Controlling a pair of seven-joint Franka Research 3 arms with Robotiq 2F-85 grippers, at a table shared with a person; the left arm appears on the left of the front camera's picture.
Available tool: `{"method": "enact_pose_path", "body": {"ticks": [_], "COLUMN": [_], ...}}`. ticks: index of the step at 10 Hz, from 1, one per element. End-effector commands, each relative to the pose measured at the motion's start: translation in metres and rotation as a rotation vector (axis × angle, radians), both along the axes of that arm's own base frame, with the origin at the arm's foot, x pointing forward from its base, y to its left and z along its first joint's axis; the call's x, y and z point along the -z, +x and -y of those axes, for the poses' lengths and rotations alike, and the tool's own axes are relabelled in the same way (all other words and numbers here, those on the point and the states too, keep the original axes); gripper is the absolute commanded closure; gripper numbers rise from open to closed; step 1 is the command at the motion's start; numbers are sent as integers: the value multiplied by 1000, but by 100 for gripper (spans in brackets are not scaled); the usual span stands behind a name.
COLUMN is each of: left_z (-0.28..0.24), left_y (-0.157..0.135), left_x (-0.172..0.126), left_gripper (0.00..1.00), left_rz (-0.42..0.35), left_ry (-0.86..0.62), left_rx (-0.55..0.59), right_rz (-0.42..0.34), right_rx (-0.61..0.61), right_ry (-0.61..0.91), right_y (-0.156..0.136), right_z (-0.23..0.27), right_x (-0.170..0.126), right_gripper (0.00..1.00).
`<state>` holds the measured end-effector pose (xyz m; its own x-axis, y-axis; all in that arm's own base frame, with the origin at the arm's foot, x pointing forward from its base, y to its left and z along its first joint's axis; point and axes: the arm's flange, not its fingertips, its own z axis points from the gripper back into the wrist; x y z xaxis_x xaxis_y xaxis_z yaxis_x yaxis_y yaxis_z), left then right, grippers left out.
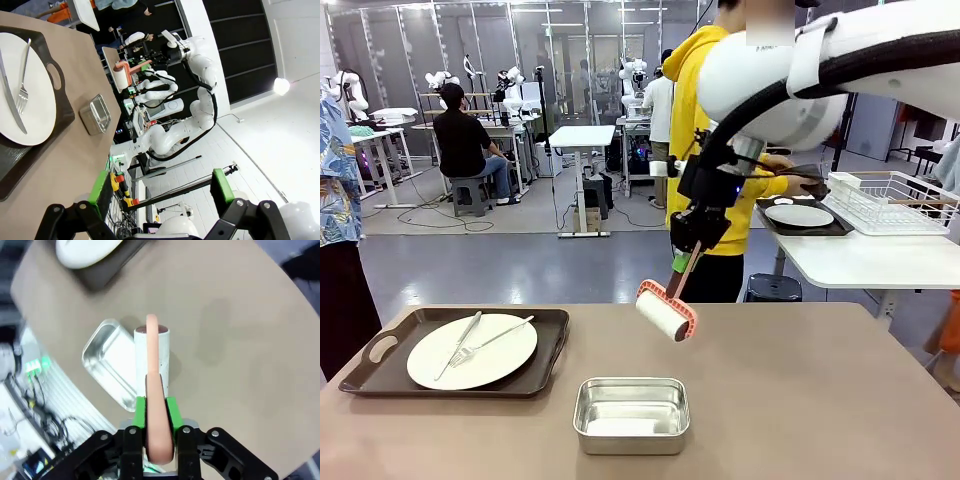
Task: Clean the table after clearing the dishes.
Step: When the left (or right) Handle tray is removed, use the left hand (or right hand) to clean the left (or right) side of the table with the Lint Roller.
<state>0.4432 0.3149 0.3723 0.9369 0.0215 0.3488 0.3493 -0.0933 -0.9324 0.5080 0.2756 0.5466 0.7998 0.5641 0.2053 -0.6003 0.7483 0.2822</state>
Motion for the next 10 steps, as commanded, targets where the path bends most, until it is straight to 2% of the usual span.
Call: {"method": "enact_pose_path", "body": {"ticks": [1, 4, 8, 10], "left_z": [2, 2, 2, 2], "left_y": [-4, -4, -4, -4], "left_x": [-2, -2, -2, -2], "left_gripper": [0, 0, 0, 0], "left_rz": [13, 13, 13, 13], "left_ry": [8, 8, 8, 8], "left_rx": [-16, -16, -16, -16], "right_rz": [68, 166, 43, -56], "right_rx": [313, 454, 538, 610], "right_ry": [93, -14, -116, -114], "right_y": [-14, -14, -4, 8], "right_z": [11, 8, 10, 23], "right_x": [28, 51, 45, 54], "right_gripper": [79, 79, 79, 79]}}
